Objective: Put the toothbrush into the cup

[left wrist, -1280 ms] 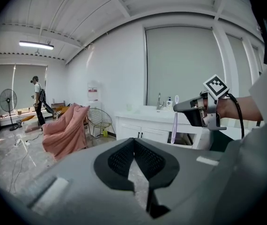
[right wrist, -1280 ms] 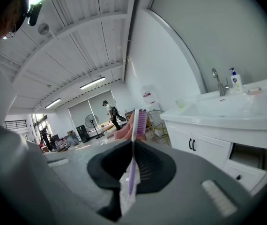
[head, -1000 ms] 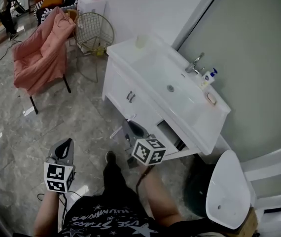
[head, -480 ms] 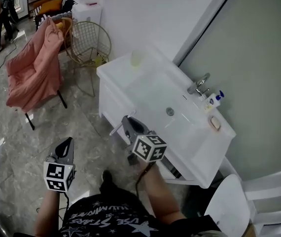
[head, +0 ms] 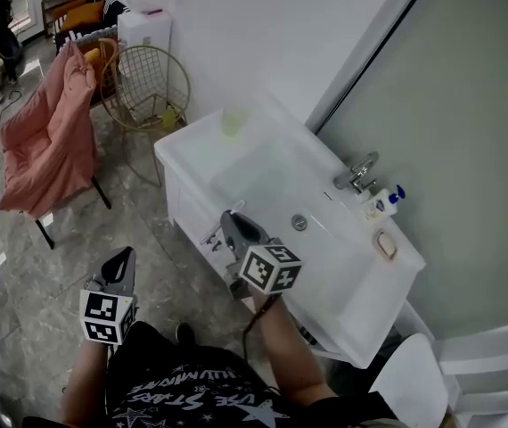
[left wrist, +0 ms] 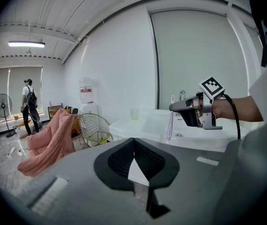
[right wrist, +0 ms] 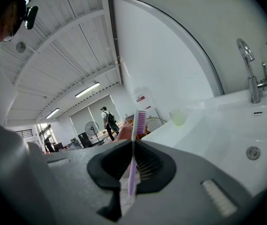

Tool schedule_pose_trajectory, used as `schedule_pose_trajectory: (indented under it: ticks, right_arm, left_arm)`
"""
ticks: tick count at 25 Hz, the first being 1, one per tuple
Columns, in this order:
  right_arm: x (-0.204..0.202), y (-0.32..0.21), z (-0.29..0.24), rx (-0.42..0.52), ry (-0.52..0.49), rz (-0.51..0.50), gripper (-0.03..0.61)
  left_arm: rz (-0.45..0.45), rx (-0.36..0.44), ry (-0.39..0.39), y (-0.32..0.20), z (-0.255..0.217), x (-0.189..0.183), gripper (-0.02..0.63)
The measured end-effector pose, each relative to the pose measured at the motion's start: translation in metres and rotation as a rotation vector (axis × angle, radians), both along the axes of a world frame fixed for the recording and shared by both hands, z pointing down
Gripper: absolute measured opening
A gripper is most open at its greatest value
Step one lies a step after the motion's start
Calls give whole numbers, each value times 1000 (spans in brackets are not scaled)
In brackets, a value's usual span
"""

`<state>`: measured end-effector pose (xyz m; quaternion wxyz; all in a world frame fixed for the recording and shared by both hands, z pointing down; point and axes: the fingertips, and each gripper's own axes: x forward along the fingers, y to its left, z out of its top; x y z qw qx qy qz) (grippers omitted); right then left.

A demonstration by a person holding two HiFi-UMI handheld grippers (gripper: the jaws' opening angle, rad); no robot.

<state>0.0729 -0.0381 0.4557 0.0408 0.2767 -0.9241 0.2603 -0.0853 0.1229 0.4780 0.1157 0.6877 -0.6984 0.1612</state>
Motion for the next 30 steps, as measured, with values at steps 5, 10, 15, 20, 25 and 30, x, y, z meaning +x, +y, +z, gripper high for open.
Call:
schedule_pose_trajectory:
  ticks: [5,10,15,20,25,30]
  right_arm:
    - [6,-23,0,-3,-6,37,21]
    - [7,-55,-3,10,-14,97,21]
    - [2,-99,-4,28,1,170,21]
    - [-9,-151,-15,38,-11,260,21]
    - [-18,-199,-35,72,-6,338,21]
    - [-27,-240,-41,78,4,404,21]
  left_arm:
    - [16,10,-4,-27,-5,-9,8]
    - [52,25,9,-70,-4,-24,9]
    - [137,21,35,-131,3,-35,9]
    - [228,17,51,-197,0,-54,9]
    - [309,35,61,-265,-12,-70,8]
    - [390,54,48,-320,-24,-82,9]
